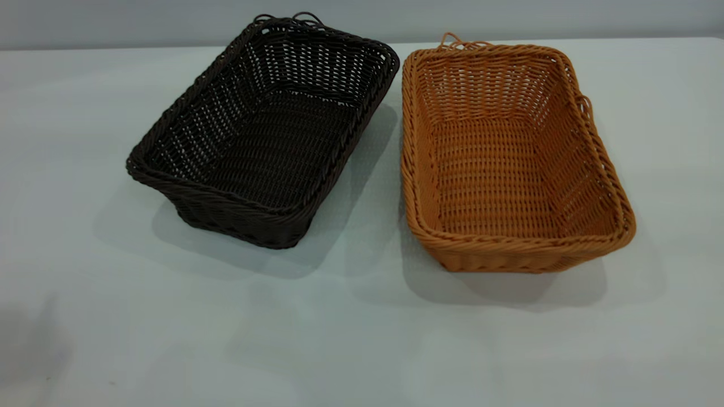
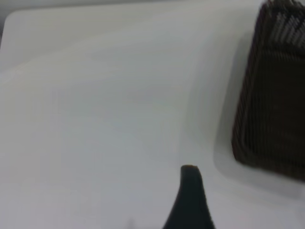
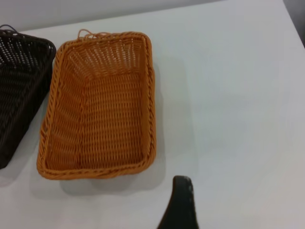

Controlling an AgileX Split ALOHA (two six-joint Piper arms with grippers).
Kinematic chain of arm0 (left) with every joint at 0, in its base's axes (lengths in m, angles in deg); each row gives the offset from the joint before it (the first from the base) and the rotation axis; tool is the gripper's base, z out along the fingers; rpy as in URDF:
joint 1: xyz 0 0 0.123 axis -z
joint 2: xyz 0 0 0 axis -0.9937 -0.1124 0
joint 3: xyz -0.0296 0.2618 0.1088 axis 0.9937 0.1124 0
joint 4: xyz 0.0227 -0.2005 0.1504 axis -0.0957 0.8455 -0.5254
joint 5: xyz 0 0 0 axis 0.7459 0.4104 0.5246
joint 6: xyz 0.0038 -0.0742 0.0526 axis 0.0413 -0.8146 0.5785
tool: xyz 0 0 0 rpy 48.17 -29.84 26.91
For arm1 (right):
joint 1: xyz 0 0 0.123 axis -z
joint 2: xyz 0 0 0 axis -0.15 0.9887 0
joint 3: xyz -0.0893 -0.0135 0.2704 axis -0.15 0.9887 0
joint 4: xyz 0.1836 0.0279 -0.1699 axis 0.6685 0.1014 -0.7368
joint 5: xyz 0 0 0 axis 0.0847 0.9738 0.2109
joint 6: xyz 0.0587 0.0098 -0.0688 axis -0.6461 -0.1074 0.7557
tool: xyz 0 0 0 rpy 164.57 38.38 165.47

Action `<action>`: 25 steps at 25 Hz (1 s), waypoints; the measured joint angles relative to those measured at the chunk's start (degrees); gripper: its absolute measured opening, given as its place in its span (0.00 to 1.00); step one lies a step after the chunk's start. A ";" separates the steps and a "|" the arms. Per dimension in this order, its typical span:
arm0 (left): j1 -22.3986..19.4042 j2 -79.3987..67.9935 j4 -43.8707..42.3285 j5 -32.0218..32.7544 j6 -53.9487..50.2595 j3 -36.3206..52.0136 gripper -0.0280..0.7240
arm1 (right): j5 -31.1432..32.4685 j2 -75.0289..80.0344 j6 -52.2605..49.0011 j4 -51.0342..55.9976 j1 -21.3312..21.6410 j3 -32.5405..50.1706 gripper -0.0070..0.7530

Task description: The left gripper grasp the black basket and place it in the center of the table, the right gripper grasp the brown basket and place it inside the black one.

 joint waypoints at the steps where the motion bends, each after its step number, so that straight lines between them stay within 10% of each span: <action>1: 0.00 -3.71 0.63 -1.97 0.00 -1.13 0.74 | -1.33 0.96 0.00 0.28 0.00 0.00 0.75; 25: 9.65 -63.51 2.55 -20.62 7.47 -27.06 0.74 | -15.60 41.87 0.89 9.55 0.00 0.00 0.75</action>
